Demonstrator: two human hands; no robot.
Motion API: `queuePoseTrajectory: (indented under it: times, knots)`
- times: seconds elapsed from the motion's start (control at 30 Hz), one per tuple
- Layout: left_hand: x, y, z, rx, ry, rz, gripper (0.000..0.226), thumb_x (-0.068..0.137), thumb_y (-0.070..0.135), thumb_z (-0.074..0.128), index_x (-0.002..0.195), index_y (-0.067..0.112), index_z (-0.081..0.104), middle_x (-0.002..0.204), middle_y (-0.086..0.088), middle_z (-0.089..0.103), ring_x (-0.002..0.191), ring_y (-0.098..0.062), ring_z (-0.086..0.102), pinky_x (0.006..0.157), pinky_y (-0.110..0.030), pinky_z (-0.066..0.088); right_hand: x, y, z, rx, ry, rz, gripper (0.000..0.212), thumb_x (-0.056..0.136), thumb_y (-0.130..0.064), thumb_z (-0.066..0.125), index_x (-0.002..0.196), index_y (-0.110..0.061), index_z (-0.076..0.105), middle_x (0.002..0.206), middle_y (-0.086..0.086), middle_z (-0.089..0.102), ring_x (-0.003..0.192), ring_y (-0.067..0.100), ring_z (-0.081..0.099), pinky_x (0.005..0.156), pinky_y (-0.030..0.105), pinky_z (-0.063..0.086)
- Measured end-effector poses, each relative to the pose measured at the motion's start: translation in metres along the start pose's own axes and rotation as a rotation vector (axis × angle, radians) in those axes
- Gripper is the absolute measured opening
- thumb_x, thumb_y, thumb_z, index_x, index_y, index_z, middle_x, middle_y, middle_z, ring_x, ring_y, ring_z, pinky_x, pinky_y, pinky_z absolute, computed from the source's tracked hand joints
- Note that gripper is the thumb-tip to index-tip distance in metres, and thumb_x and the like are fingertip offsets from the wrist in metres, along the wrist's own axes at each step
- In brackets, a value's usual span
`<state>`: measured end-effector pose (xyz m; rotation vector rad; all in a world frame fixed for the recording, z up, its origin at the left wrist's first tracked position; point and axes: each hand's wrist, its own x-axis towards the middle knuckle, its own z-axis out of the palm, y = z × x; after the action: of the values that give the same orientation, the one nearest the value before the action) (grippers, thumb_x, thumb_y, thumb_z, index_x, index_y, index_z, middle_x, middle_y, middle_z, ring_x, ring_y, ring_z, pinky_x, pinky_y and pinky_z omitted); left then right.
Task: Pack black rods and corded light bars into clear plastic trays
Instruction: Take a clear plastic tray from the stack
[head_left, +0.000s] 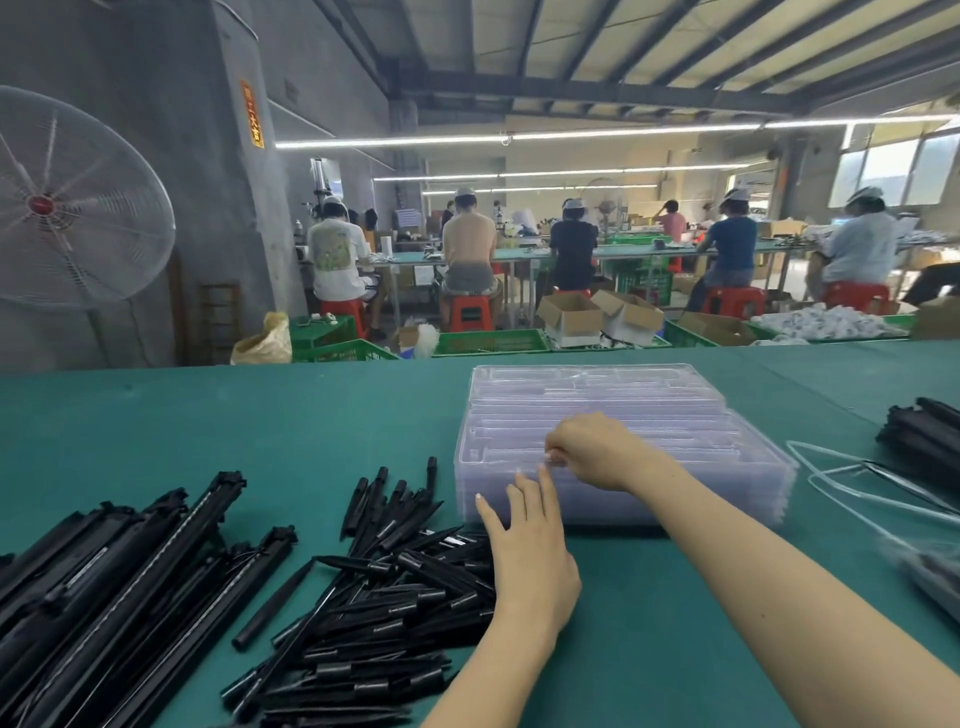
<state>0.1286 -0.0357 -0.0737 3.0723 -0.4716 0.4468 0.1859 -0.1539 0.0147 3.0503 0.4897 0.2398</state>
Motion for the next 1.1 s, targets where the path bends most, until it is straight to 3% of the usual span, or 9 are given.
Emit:
queuePoseTrajectory:
  times: [0.13, 0.47, 0.57, 0.67, 0.77, 0.93, 1.0, 1.1]
  knots:
    - [0.000, -0.001, 0.002, -0.038, 0.000, -0.005, 0.079, 0.097, 0.026, 0.034, 0.144, 0.006, -0.027, 0.156, -0.020, -0.001, 0.145, -0.030, 0.006, 0.112, -0.061, 0.006, 0.000, 0.000, 0.004, -0.060, 0.005, -0.031, 0.025, 0.100, -0.017, 0.042, 0.102, -0.006, 0.063, 0.104, 0.011, 0.065, 0.092, 0.028, 0.058, 0.077, 0.035, 0.045]
    - [-0.001, -0.002, 0.005, -0.068, -0.024, -0.004, 0.090, 0.095, 0.024, 0.041, 0.133, 0.008, -0.039, 0.157, -0.018, -0.010, 0.146, -0.028, -0.001, 0.115, -0.056, 0.006, 0.007, 0.023, -0.005, 0.470, -0.094, 0.020, 0.019, 0.090, -0.027, 0.065, 0.100, -0.015, 0.075, 0.093, 0.000, 0.073, 0.079, 0.007, 0.060, 0.076, 0.024, 0.047]
    - [-0.001, -0.003, 0.005, -0.071, -0.026, 0.008, 0.089, 0.094, 0.021, 0.041, 0.136, 0.008, -0.037, 0.157, -0.017, -0.012, 0.146, -0.027, -0.002, 0.115, -0.055, 0.006, 0.011, 0.024, -0.006, 0.514, -0.126, 0.037, 0.015, 0.088, -0.026, 0.067, 0.095, -0.015, 0.076, 0.076, -0.011, 0.068, 0.065, -0.004, 0.056, 0.066, 0.016, 0.043]
    - [-0.001, -0.004, 0.005, -0.083, -0.020, 0.010, 0.088, 0.093, 0.018, 0.040, 0.139, 0.008, -0.034, 0.157, -0.015, -0.011, 0.146, -0.026, -0.002, 0.115, -0.055, 0.006, 0.016, 0.026, -0.010, 0.555, -0.182, 0.069, 0.009, 0.088, -0.023, 0.068, 0.080, -0.021, 0.073, 0.055, -0.019, 0.060, 0.052, -0.004, 0.050, 0.057, 0.015, 0.041]
    - [-0.001, -0.004, 0.007, -0.094, -0.004, 0.011, 0.090, 0.092, 0.017, 0.041, 0.140, 0.010, -0.034, 0.157, -0.015, -0.010, 0.146, -0.026, -0.001, 0.115, -0.055, 0.006, 0.020, 0.023, -0.014, 0.468, -0.193, 0.044, 0.014, 0.090, -0.022, 0.065, 0.076, -0.022, 0.070, 0.057, -0.018, 0.061, 0.054, -0.001, 0.053, 0.058, 0.017, 0.043]
    - [0.001, -0.005, 0.007, -0.111, 0.032, 0.012, 0.088, 0.090, 0.015, 0.042, 0.145, 0.011, -0.027, 0.157, -0.012, -0.002, 0.144, -0.024, 0.007, 0.114, -0.052, 0.010, 0.017, 0.016, -0.016, 0.210, -0.124, -0.041, 0.017, 0.093, -0.024, 0.059, 0.089, -0.014, 0.073, 0.076, -0.004, 0.067, 0.066, 0.006, 0.054, 0.068, 0.025, 0.043]
    - [0.003, -0.006, 0.006, -0.117, 0.047, 0.006, 0.087, 0.089, 0.013, 0.042, 0.147, 0.011, -0.022, 0.155, -0.008, 0.005, 0.140, -0.024, 0.014, 0.112, -0.051, 0.014, 0.015, 0.012, -0.017, 0.081, -0.133, -0.088, 0.017, 0.095, -0.019, 0.055, 0.091, -0.013, 0.071, 0.082, -0.002, 0.067, 0.077, 0.014, 0.057, 0.072, 0.028, 0.044]
    - [0.010, -0.005, 0.001, -0.147, 0.071, -0.024, 0.085, 0.085, 0.011, 0.044, 0.150, 0.012, -0.011, 0.145, -0.004, 0.020, 0.129, -0.024, 0.024, 0.107, -0.046, 0.022, 0.012, 0.003, -0.013, -0.184, -0.150, -0.200, 0.020, 0.096, -0.008, 0.044, 0.103, -0.008, 0.063, 0.107, 0.006, 0.064, 0.096, 0.026, 0.058, 0.078, 0.034, 0.046]
